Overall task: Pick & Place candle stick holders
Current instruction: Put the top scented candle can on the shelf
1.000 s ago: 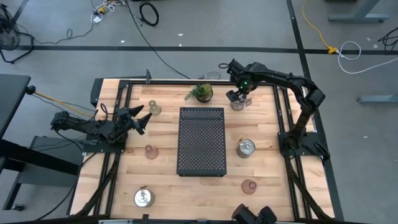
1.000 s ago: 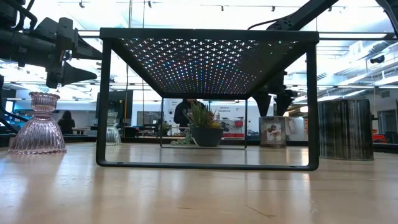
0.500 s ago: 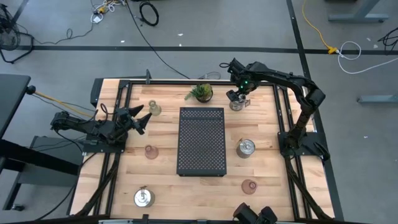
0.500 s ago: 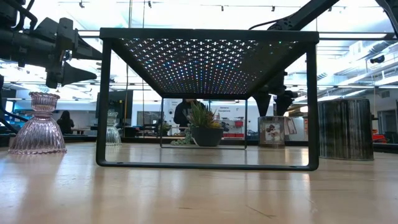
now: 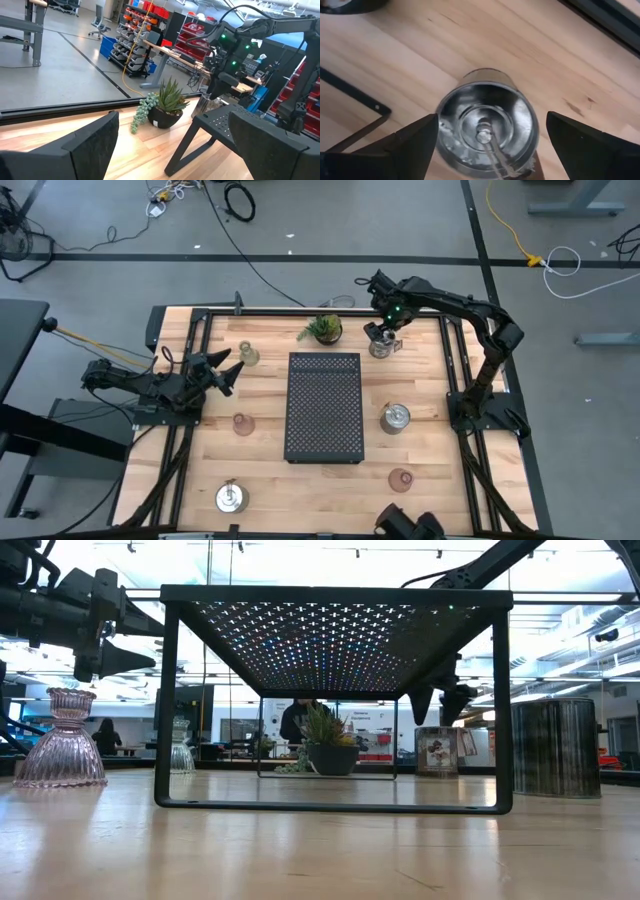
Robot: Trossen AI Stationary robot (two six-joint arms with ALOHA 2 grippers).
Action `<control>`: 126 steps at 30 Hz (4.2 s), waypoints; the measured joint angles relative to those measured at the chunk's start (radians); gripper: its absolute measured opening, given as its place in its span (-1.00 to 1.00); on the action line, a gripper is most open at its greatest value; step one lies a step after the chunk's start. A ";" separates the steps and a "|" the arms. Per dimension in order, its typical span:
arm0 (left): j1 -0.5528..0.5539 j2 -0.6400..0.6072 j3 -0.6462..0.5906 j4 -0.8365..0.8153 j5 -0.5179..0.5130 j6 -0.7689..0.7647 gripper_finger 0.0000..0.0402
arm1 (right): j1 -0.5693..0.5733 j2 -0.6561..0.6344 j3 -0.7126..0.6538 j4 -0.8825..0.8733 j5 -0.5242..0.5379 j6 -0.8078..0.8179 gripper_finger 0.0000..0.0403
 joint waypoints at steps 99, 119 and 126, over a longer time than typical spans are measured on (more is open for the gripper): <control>0.000 0.000 -0.001 0.091 0.021 0.020 0.88 | 0.026 0.000 -0.007 0.051 0.002 0.035 0.98; 0.000 0.000 -0.001 0.091 0.021 0.020 0.88 | 0.032 0.000 -0.105 0.093 -0.050 0.067 0.99; 0.000 0.000 -0.001 0.091 0.022 0.019 0.88 | 0.046 0.000 -0.105 0.116 -0.009 0.070 0.99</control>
